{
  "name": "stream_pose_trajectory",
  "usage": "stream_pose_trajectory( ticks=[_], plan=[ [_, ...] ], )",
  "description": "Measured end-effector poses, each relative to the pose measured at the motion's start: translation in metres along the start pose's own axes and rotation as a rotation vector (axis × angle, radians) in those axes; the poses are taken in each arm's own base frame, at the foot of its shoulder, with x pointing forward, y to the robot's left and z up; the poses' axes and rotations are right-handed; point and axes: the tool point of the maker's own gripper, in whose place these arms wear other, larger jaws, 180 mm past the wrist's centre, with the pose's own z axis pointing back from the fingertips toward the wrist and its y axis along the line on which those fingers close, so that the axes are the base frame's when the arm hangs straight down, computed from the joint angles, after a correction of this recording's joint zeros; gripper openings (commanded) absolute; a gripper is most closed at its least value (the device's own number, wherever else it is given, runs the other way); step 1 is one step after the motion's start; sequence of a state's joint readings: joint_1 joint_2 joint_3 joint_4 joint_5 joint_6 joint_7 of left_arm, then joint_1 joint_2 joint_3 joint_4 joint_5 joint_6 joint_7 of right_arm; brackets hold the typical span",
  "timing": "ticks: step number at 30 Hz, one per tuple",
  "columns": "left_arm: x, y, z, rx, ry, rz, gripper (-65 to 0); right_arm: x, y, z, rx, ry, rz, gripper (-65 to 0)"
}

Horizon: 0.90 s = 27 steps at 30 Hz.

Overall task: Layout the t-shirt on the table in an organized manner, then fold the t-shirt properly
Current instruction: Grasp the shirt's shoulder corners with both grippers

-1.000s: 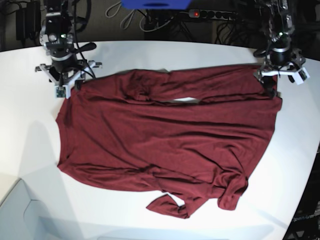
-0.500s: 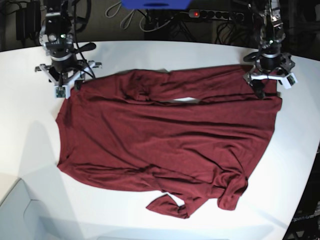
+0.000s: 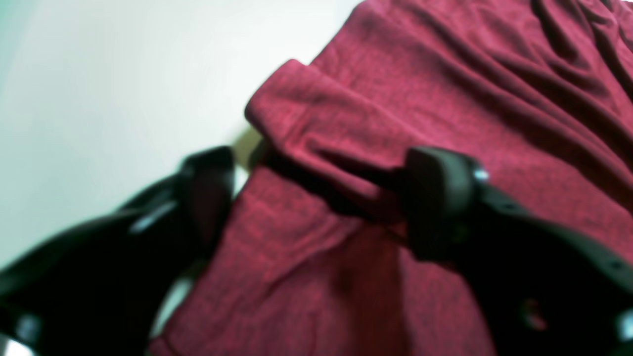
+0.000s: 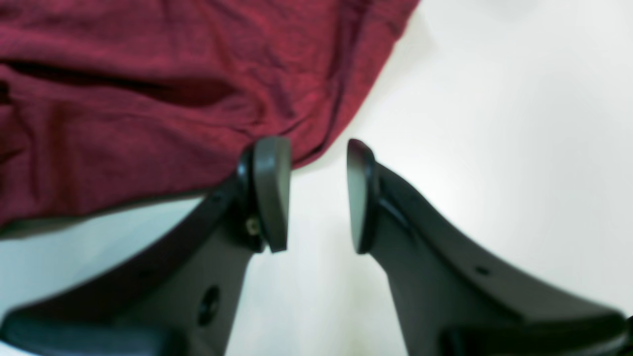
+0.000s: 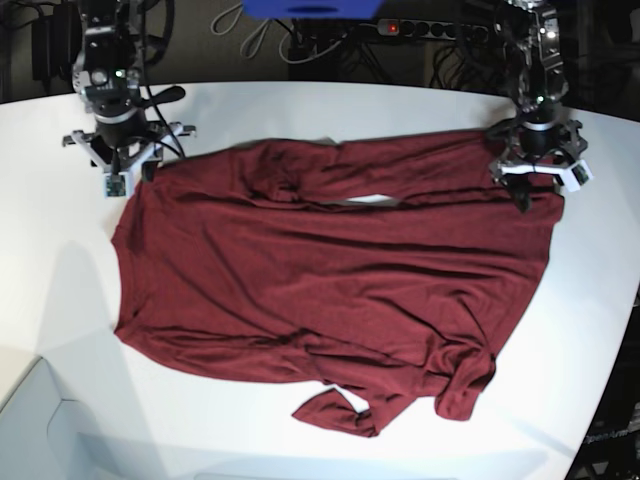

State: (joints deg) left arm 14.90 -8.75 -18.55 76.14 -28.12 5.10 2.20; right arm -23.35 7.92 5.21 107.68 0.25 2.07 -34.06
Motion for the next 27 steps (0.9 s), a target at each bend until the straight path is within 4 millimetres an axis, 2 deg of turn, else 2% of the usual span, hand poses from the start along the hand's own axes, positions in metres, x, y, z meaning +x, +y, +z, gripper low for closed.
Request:
stream_pose_trajectory(
  ticks=[2,4,10,12,14,17,24,26,27],
  plan=[
    [0.0,-0.002,-0.005,0.0,0.004,0.01,-39.3,0.0,-0.001,0.0,0.001,0.0,0.007,-44.9],
    [0.0,-0.003,-0.009,0.001,0.004,0.014,-46.0,0.001,-0.002,0.0,-0.001,-0.002,0.011,-44.9],
    [0.001,-0.004,-0.016,0.004,-0.006,0.022,-47.9,0.001,-0.002,0.0,-0.001,-0.001,0.011,-44.9],
    [0.001,-0.005,-0.016,0.003,-0.005,0.025,-54.2,0.002,-0.002,0.0,-0.001,-0.003,0.01,-44.9],
    [0.002,-0.005,-0.016,0.001,-0.002,0.03,-65.0,0.003,-0.002,-0.001,-0.001,-0.007,0.01,-44.9],
    [0.003,-0.009,-0.016,-0.005,0.01,0.039,-63.5,0.004,-0.002,-0.001,-0.001,-0.009,0.01,-44.7],
    [0.006,-0.019,-0.004,-0.037,0.028,0.044,-64.9,0.006,-0.001,-0.002,0.0,-0.007,0.009,-44.4],
    [0.013,-0.022,-0.002,-0.044,0.012,0.04,-64.9,0.013,-0.001,-0.004,0.001,-0.022,0.007,-42.3],
    [0.016,-0.024,-0.002,-0.048,0.004,0.04,-64.9,0.015,-0.001,-0.005,0.0,-0.032,0.007,-39.2]
  ],
)
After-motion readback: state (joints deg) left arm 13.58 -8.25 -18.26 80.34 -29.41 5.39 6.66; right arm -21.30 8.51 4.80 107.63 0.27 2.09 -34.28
